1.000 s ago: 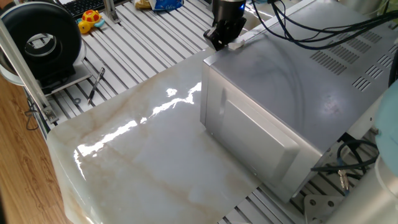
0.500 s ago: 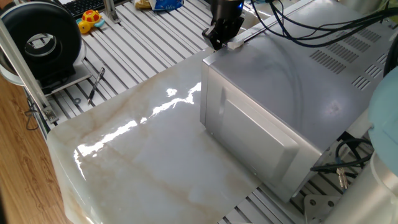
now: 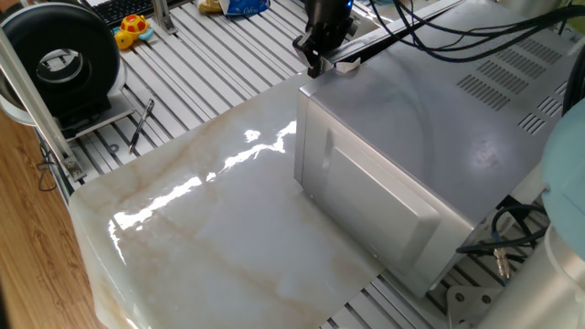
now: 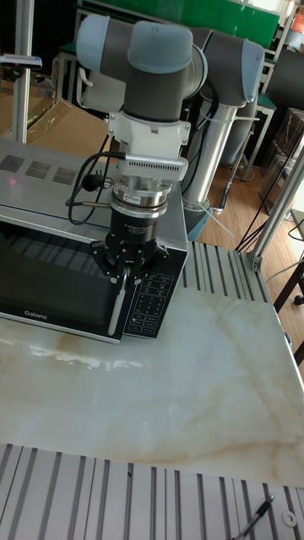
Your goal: Open the microwave door
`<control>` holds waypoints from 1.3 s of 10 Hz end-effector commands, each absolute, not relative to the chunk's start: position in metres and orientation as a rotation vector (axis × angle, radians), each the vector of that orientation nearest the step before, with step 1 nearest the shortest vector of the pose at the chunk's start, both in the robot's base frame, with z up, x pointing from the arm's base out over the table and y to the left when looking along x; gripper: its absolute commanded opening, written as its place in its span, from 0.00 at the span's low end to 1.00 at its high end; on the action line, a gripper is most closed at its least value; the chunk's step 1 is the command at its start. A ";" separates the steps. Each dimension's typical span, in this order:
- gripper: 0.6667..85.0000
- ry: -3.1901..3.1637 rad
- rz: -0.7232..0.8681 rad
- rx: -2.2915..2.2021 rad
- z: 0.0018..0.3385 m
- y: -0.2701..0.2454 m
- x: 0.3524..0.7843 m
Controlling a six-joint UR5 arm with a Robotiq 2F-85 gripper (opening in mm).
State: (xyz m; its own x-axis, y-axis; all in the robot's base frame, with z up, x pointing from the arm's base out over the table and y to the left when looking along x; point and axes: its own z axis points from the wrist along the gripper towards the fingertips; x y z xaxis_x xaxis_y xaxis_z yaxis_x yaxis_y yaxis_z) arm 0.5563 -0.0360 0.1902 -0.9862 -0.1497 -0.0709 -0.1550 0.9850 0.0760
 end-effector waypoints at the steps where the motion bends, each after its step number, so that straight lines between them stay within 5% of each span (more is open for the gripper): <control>1: 1.00 3.040 0.122 -0.339 0.190 -0.039 0.558; 6: 0.98 3.072 -0.010 -0.395 0.205 -0.050 0.555; 10: 0.81 3.073 -0.039 -0.425 0.232 -0.038 0.551; 11: 0.66 3.077 -0.064 -0.409 0.240 -0.036 0.551; 13: 0.00 3.106 -0.091 -0.268 0.253 -0.029 0.545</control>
